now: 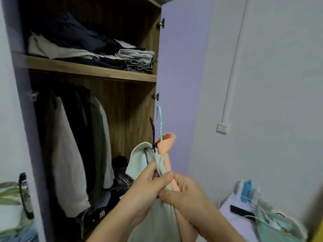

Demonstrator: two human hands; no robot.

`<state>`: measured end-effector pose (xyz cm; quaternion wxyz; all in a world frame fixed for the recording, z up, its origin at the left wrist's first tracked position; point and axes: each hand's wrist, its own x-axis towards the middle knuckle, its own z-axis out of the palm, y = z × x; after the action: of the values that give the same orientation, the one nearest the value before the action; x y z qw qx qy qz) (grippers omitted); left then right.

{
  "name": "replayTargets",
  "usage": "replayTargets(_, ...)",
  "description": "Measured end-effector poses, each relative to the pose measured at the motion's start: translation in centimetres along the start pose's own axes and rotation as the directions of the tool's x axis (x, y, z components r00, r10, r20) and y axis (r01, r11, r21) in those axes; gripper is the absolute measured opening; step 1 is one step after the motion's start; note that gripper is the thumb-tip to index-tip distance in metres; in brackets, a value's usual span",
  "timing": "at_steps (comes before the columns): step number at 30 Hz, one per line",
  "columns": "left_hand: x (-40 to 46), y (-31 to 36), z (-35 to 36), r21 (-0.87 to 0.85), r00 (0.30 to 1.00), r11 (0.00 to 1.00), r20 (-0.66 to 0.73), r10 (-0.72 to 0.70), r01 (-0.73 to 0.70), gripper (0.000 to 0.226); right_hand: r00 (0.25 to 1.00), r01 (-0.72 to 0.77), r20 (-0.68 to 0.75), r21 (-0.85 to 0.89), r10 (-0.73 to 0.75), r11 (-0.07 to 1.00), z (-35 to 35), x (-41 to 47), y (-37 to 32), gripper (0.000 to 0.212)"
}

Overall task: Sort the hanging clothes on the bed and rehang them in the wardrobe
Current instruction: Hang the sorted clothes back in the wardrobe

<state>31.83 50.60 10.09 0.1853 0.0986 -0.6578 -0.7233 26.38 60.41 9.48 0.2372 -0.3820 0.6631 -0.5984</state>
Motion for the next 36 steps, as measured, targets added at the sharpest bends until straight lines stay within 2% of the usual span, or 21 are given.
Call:
replayTargets(6, 4.0, -0.4, -4.5, -0.066, 0.997, 0.995, 0.009, 0.071, -0.070, 0.023, 1.000, 0.028, -0.009, 0.000, -0.028, 1.000, 1.7, 5.8, 0.9, 0.035)
replayTargets(10, 6.0, -0.6, -6.4, -0.122, 0.995, 0.988, -0.005, 0.097, -0.097, 0.029, 0.998, 0.033, 0.047, 0.099, -0.038, 0.995, 2.0, 8.7, 1.3, 0.050)
replayTargets(15, 9.6, -0.9, -8.6, -0.104, 0.989, 0.985, -0.067, 0.129, -0.136, 0.021, 0.993, 0.062, 0.087, 0.153, -0.076, 0.986, 1.6, 12.7, 1.8, 0.036)
replayTargets(19, 13.0, -1.4, -9.4, -0.049, 0.989, 0.993, -0.102, 0.106, -0.112, 0.028, 0.995, 0.040, 0.083, 0.170, -0.054, 0.985, -0.1, 16.5, 3.2, 0.020)
replayTargets(22, 15.8, -1.8, -9.4, -0.037, 0.987, 0.996, -0.136, 0.082, -0.087, 0.029, 0.996, 0.010, 0.082, 0.160, -0.024, 0.987, -1.8, 19.4, 4.3, 0.021)
replayTargets(25, 19.2, -2.3, -9.5, -0.020, 0.980, 0.996, -0.178, 0.083, -0.088, 0.029, 0.995, -0.022, 0.095, 0.101, 0.013, 0.995, -3.7, 22.6, 5.2, 0.024)
replayTargets(29, 24.5, -2.8, -9.5, -0.021, 0.964, 0.996, -0.255, 0.080, -0.088, 0.028, 0.987, -0.005, 0.158, -0.001, 0.005, 1.000, -6.6, 27.6, 5.8, 0.015)
replayTargets(36, 31.9, -3.7, -11.4, 0.025, 0.912, 0.993, -0.393, 0.115, -0.114, 0.026, 0.982, -0.011, 0.181, -0.231, 0.055, 0.973, -8.8, 36.6, 8.0, 0.026)
